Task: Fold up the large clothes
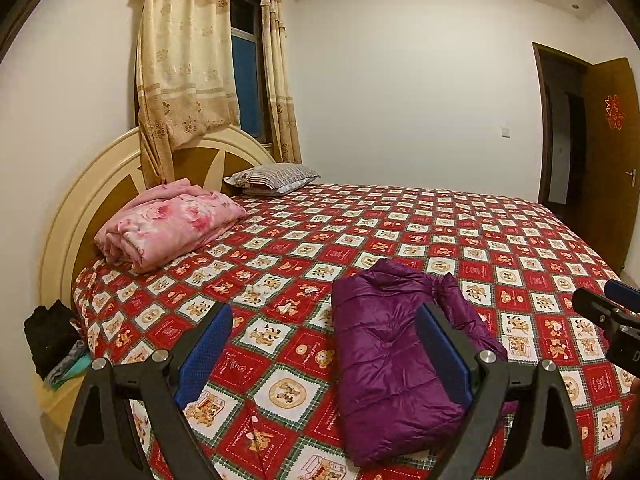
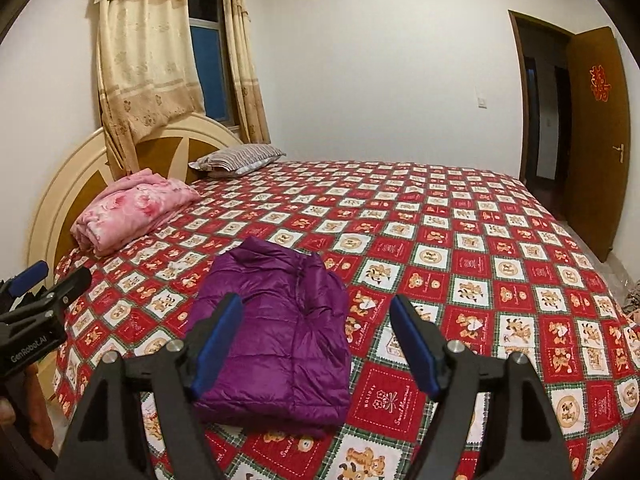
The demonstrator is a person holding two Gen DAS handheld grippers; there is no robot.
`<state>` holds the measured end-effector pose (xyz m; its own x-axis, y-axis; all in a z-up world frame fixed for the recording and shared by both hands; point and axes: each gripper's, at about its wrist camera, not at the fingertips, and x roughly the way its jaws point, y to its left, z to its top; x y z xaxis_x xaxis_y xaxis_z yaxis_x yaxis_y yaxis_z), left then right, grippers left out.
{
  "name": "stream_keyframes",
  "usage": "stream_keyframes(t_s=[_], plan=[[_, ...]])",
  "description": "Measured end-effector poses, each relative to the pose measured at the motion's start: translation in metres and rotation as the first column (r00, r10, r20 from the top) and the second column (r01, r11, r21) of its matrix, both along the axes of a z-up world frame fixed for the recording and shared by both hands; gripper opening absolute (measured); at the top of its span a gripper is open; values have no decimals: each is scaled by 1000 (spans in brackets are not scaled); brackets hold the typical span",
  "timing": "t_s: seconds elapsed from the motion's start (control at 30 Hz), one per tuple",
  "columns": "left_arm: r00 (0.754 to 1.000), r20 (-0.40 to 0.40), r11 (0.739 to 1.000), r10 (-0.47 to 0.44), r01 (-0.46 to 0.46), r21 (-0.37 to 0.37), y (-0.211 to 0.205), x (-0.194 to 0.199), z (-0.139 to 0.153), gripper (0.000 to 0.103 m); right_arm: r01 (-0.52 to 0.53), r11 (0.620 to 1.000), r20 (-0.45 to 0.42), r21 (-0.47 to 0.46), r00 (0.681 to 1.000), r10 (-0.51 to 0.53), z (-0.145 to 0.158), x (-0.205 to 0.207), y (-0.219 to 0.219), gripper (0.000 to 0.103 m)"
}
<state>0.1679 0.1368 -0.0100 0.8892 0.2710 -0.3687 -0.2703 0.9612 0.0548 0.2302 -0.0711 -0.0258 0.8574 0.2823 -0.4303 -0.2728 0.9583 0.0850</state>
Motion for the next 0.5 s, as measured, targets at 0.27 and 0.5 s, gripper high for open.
stream_keyframes(t_s=[0.27,0.5], plan=[[1000,-5,1000,-2,2,1,0,1,-2,93,-14,1000,-2,-6,1000,14,-1,-2,6,80],[1000,-17,1000,-3,3,7,0,5,-6,93,-19,1000,-9,-3,1000,19,-4,-2,7,80]])
